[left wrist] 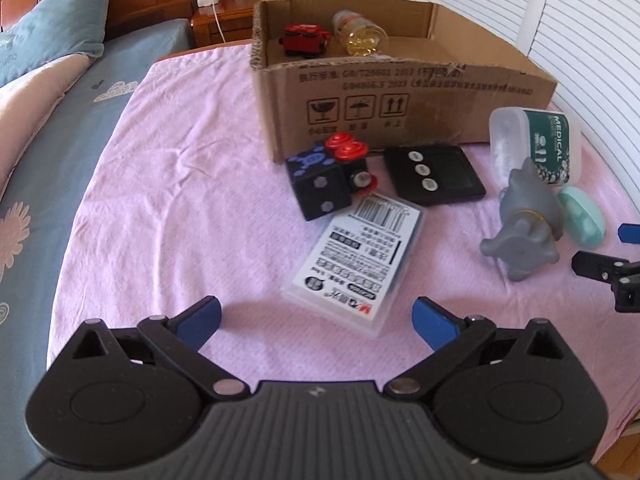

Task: Organize rigid objects
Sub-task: 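Move the left tool to the clear card pack while the right tool approaches the teal round case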

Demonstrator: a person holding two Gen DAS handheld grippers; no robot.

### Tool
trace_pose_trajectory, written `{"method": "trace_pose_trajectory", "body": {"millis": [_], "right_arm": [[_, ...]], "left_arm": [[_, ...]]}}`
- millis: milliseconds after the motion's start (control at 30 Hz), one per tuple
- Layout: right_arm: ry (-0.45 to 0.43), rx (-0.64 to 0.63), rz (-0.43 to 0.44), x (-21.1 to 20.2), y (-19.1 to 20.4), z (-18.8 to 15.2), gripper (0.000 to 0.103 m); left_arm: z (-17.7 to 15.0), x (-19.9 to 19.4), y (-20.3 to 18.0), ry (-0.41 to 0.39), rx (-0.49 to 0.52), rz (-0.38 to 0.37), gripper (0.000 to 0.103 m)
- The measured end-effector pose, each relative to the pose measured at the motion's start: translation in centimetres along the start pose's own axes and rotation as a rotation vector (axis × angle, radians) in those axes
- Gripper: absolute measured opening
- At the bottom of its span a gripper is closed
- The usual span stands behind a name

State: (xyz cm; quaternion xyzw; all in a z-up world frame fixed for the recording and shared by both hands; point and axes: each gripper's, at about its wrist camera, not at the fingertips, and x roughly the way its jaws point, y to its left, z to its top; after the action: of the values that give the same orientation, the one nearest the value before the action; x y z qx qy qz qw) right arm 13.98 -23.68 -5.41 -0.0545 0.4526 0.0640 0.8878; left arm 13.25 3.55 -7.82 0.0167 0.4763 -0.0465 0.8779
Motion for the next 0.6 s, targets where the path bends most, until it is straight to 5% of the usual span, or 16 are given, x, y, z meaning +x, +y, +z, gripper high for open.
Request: {"method": "trace_pose_trajectory", "body": {"millis": [433,600], "right_arm": [[-0.026,-0.003,0.001,-0.5,0.3,-1.0,0.103],[-0.036,-0.004,0.002,-0.4,0.2,-0.9,0.103]], "left_arm": [[-0.7,-0.6,4.5,0.004,-0.144,0.088,0.101],[-0.1,-0.6,2.4,0.001,-0.116,-0.047,0.102]]}}
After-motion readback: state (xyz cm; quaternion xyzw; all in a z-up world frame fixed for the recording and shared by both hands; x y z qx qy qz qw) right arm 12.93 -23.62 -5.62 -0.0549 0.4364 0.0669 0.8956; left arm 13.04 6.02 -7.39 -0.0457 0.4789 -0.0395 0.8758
